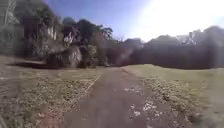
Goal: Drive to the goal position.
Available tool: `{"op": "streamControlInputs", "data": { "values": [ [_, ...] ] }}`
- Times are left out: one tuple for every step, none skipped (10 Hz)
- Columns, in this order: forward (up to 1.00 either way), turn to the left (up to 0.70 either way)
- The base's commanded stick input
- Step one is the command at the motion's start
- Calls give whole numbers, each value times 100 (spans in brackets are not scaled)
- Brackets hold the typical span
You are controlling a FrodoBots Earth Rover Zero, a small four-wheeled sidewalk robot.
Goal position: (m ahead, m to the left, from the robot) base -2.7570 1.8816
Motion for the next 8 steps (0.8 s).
{"op": "streamControlInputs", "data": {
  "values": [
    [50,-50],
    [50,-36],
    [50,-3],
    [50,0],
    [50,0],
    [50,0],
    [50,0],
    [50,0]
  ]
}}
